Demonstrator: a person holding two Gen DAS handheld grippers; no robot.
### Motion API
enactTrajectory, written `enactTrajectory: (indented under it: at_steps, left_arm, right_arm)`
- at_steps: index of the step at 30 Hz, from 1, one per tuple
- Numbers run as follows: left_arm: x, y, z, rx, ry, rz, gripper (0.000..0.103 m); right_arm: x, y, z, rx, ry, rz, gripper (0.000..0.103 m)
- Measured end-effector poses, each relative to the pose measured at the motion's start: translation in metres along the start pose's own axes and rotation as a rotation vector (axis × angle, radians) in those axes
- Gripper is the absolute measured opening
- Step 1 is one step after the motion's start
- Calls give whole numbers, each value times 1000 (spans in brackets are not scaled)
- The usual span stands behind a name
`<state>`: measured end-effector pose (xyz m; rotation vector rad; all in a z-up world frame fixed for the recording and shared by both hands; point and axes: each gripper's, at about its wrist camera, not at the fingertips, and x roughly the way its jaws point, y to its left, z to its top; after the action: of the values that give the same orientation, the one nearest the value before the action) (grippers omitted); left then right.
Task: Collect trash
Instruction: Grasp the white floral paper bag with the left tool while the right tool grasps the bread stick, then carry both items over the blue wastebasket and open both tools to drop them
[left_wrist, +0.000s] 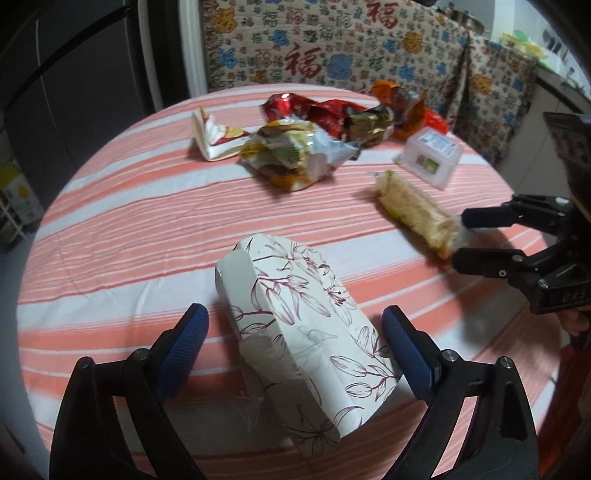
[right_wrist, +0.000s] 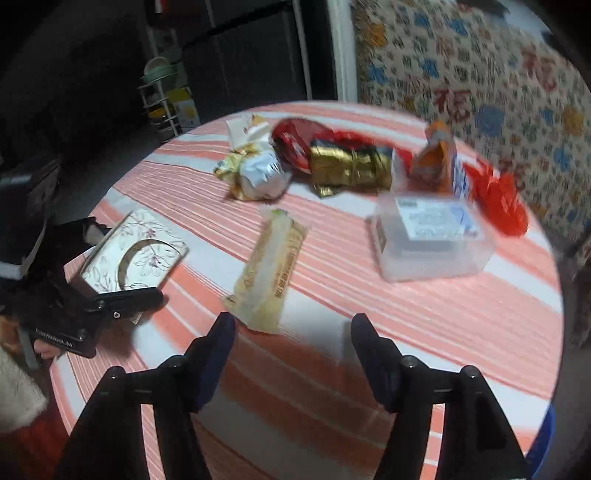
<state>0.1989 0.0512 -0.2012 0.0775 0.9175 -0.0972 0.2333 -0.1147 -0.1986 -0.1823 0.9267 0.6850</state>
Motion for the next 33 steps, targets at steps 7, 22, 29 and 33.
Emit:
enactTrajectory:
  at_steps: [7,22,29,33]
  left_arm:
    - [1,36,-3,-52,23,60,102]
    - [-23,44,10,-80,-34,-69,40]
    - [-36,34,12,-91,-80,-83,38]
    - [-46,16,16,-65,-106,-82,38]
  right_arm:
    - [13,17,6,-36,-18,-60,73]
    - [22,13,37,135,78,-32,24]
    - [-14,21,26,113,19,-78,18]
    - [-36,15,16,133,-11,-84,18]
